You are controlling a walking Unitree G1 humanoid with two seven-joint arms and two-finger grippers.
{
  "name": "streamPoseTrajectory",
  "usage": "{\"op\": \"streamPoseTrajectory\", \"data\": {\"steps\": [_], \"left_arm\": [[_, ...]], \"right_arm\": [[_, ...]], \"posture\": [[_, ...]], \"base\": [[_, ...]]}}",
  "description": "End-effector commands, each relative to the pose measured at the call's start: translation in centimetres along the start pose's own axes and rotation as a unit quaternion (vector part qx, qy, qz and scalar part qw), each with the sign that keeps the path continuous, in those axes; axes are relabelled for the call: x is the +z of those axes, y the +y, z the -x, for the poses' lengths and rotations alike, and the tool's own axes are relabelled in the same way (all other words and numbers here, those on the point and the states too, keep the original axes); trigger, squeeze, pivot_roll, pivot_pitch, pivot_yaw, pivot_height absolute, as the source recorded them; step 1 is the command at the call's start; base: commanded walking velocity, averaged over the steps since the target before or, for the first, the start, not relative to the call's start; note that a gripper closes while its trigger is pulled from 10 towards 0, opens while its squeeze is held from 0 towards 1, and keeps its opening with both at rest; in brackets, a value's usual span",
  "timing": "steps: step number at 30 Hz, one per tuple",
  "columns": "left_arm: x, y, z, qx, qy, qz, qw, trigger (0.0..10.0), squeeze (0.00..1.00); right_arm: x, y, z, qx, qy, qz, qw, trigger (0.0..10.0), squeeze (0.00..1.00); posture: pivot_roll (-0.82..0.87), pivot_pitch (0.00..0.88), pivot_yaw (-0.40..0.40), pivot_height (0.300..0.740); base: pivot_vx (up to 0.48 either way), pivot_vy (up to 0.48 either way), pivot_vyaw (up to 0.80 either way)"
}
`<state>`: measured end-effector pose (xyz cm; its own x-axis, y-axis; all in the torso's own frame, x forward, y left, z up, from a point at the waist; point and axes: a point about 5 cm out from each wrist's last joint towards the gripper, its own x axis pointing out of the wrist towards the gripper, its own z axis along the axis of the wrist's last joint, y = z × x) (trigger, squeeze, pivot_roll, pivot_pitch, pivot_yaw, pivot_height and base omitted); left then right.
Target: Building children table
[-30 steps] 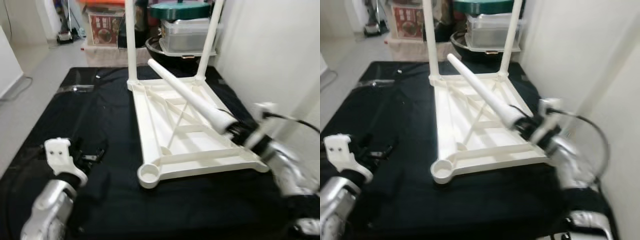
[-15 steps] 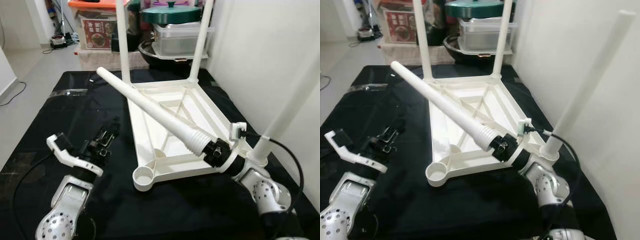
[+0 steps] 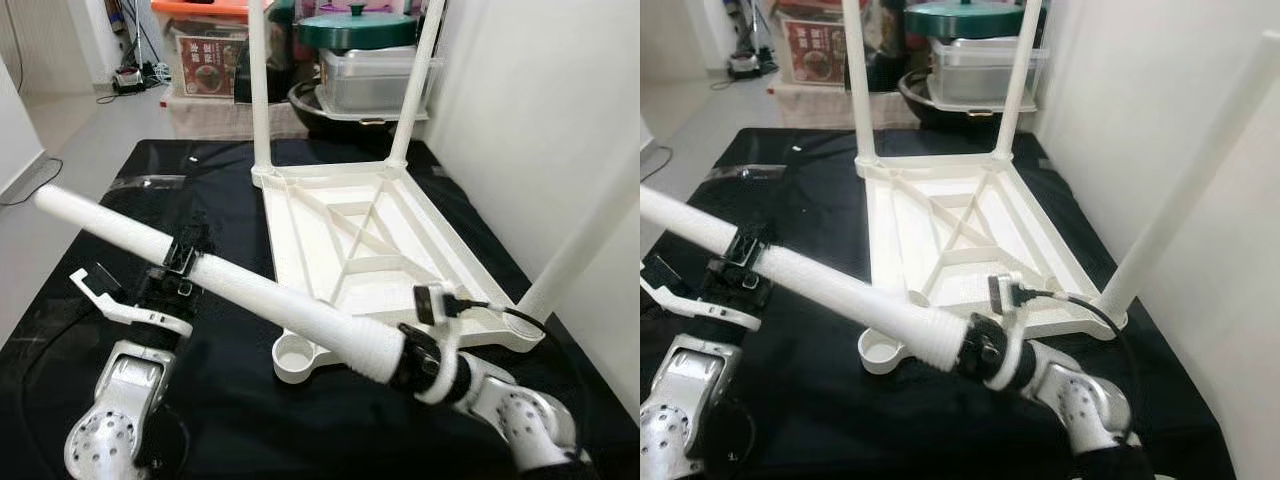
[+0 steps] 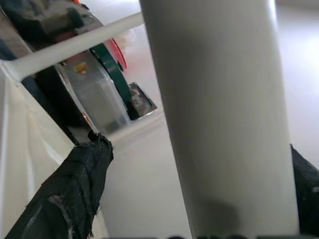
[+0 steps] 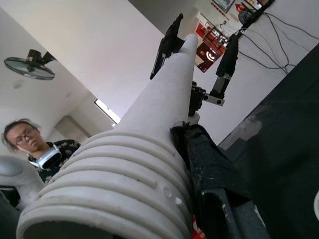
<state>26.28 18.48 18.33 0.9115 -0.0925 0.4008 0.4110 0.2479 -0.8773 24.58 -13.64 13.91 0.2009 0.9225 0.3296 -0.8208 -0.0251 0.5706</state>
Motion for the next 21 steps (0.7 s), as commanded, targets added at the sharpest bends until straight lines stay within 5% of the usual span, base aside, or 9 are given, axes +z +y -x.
{"op": "streamPoseTrajectory", "data": {"steps": [1,2,3,6,7,13,21], "left_arm": [[1.3,-0.8,-0.8,-0.011,-0.024,0.011,1.0,10.0,0.0],[2.3,-1.7,-1.0,-0.031,-0.039,0.007,0.999,10.0,0.0],[3.3,-2.5,-0.9,-0.054,-0.048,-0.002,0.997,6.7,0.0],[3.9,-2.9,-0.8,-0.067,-0.052,-0.007,0.996,6.7,0.0],[4.3,-3.0,-0.6,-0.075,-0.052,-0.011,0.996,0.0,0.0],[3.6,-3.1,-0.3,-0.077,-0.029,-0.001,0.997,0.0,0.0],[-2.8,-4.9,1.2,-0.113,0.126,0.068,0.983,0.0,0.0]], "right_arm": [[-0.8,0.8,-0.5,0.058,0.036,-0.015,0.998,0.0,0.0],[-0.7,0.4,0.0,0.047,0.041,-0.014,0.998,0.0,0.0],[-0.4,0.0,0.5,0.037,0.047,-0.01,0.998,0.0,0.0],[-0.1,-0.2,0.8,0.031,0.05,-0.008,0.998,0.0,0.0],[0.1,-0.3,1.0,0.029,0.055,-0.006,0.998,0.0,0.0],[0.4,-0.3,1.2,0.032,0.076,0.001,0.997,0.0,0.0],[1.9,-1.0,0.9,0.04,0.121,0.031,0.991,0.0,0.0]], "posture": [[0.02,0.0,-0.049,0.74],[0.03,0.0,-0.05,0.74],[0.03,0.0,-0.053,0.74],[0.03,0.0,-0.054,0.74],[0.04,0.0,-0.057,0.74],[0.04,0.0,-0.065,0.74],[0.04,0.0,-0.059,0.74]], "base": [[0.0,0.0,0.0],[0.0,0.0,0.0],[0.0,0.0,0.0],[0.0,0.0,0.0],[0.0,0.0,0.0],[0.0,0.0,0.0],[0.0,0.0,0.0]]}}
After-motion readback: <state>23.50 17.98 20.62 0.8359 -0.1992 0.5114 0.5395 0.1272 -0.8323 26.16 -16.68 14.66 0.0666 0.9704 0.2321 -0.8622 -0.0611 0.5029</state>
